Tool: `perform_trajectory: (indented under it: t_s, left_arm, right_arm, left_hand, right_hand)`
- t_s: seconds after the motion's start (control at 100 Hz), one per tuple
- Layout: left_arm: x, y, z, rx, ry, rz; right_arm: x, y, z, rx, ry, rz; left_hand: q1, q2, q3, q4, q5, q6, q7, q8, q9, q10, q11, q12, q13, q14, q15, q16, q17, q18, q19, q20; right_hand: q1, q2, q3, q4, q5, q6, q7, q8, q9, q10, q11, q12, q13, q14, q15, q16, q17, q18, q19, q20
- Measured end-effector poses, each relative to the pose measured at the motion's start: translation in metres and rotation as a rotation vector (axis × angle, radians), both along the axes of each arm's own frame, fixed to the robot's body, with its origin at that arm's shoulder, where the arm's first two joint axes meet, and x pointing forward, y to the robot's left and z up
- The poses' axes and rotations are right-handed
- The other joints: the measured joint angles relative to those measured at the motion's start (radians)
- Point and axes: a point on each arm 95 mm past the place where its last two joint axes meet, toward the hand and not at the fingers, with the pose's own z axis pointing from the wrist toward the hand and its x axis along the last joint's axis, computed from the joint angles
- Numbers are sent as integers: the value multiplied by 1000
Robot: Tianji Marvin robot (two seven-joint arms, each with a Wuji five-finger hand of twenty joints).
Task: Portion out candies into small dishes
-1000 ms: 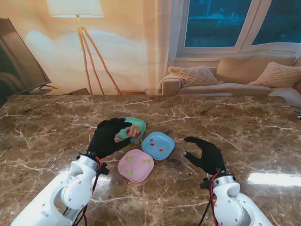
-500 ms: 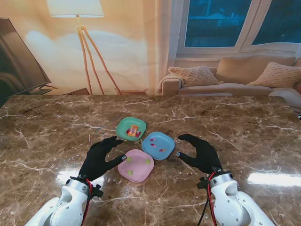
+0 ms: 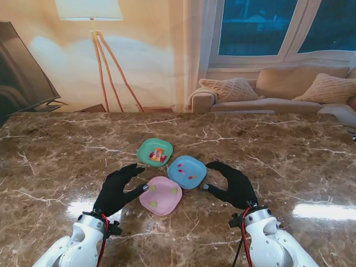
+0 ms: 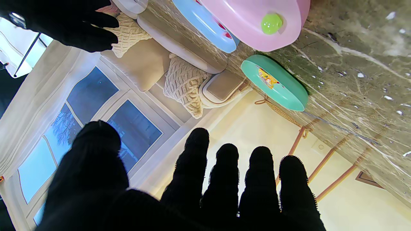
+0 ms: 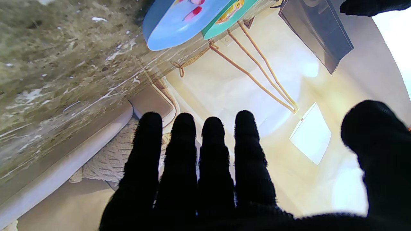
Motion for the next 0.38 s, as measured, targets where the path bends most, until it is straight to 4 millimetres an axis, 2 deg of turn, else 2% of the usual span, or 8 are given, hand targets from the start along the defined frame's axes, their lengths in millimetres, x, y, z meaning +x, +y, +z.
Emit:
perform_trajectory:
  t_s: [0.38]
  left_arm:
    - [4,-8,-1,-6,-4,-11]
  right_arm:
    - [-4,-4,5,-5,-27,-16]
  left_hand:
    - [0,0,-6,0,0,0,0,0,0,0,0,0,0,0,0,0,-2,0,0,-1]
  right_hand:
    - [0,0,0,0,0,0,0,0,0,0,1,0,0,0,0,0,0,0,0,-1]
